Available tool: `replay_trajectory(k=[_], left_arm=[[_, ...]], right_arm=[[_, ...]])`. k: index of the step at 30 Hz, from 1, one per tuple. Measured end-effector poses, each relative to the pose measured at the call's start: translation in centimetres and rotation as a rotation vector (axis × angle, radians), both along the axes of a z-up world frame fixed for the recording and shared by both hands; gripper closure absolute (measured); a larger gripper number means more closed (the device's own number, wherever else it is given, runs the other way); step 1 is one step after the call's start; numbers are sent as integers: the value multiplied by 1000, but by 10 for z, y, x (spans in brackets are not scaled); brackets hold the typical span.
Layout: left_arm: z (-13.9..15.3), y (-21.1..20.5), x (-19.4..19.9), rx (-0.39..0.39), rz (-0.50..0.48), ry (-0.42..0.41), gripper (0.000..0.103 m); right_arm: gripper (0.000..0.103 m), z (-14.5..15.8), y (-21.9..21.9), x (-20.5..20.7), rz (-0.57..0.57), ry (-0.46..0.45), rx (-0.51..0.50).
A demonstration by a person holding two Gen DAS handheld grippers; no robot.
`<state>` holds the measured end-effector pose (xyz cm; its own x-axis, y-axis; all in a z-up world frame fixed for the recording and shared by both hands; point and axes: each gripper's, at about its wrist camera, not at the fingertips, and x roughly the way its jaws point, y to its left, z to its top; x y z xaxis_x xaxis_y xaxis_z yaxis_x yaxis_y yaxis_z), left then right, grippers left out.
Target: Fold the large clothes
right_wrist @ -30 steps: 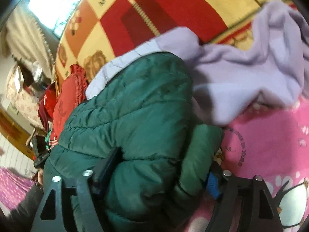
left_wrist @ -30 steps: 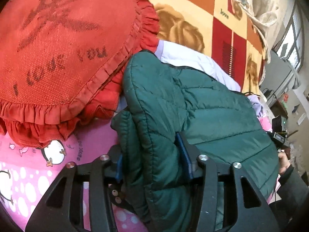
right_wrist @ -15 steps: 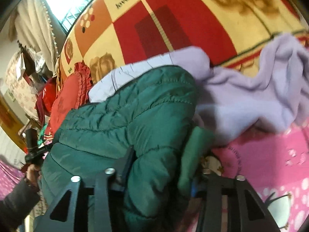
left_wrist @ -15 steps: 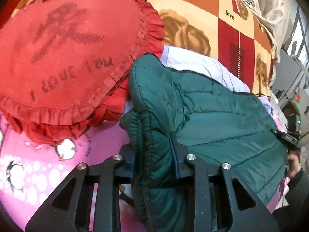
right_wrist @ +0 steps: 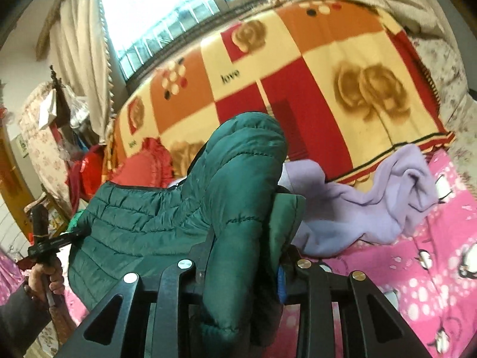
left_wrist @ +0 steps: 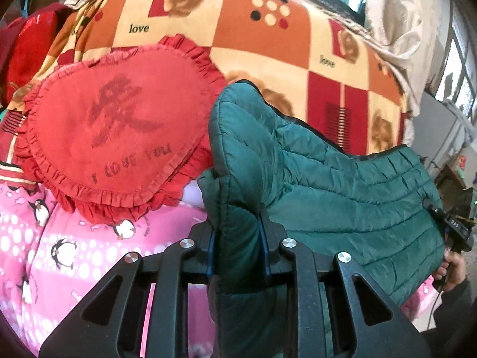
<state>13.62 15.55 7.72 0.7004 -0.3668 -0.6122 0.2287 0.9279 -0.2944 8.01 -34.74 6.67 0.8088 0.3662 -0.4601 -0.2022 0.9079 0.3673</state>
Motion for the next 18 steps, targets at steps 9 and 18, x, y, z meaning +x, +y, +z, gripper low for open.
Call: replay_trajectory(k=[9, 18], left_arm=[[-20, -14, -34, -15, -55, 88, 81], [-75, -21, -26, 28, -3, 147, 76]], right_arm=[[74, -25, -15, -46, 15, 105, 6], [71, -82, -28, -22, 1, 284, 55]])
